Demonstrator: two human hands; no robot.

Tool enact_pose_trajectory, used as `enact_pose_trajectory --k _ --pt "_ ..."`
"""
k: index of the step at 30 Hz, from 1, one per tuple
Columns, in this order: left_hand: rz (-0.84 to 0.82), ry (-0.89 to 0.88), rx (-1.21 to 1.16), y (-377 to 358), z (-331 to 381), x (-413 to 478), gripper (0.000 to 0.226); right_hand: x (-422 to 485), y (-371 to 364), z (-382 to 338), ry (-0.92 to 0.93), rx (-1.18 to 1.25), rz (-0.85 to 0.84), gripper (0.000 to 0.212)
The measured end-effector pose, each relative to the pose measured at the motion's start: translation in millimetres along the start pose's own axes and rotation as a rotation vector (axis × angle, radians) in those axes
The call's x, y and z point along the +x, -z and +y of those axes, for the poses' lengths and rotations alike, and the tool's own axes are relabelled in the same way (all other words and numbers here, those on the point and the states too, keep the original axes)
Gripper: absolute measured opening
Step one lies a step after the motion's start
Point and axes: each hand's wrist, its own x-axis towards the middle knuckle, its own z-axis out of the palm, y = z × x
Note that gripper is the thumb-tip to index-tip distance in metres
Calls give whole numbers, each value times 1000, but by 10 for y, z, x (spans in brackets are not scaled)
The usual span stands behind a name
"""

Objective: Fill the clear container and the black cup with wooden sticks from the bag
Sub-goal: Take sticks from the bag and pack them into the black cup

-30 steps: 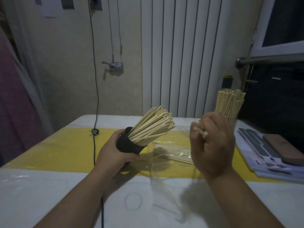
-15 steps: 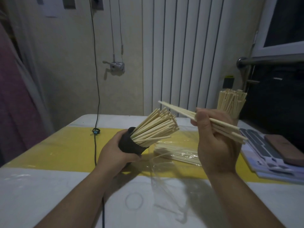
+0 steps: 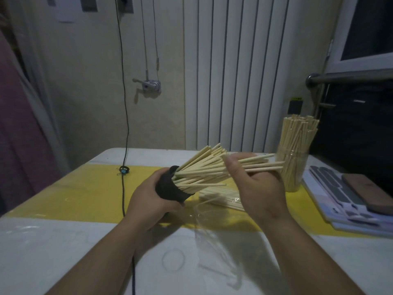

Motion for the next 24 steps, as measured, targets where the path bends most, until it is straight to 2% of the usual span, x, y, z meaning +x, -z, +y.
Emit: enact_pose_trajectory --k 4,11,12,15,19,22,24 --pt "-16 -24 8 -7 29 -15 80 14 -32 103 -58 -58 9 10" --pt "-20 -32 25 -4 50 -14 81 29 -95 181 -189 -29 -47 44" --pt "-17 -28 20 -3 49 -11 80 33 -91 177 -201 36 -38 43" --pt "-17 -45 30 -12 59 -18 79 28 -83 133 -187 195 28 13" --pt "-23 -68 79 -25 72 -37 81 43 -93 175 -79 -69 -9 15" --pt "-29 -76 115 -27 83 -42 81 76 -42 215 -90 -183 -24 9" --pt "-31 -81 134 -33 85 -38 81 71 -19 240 -72 -260 -19 23"
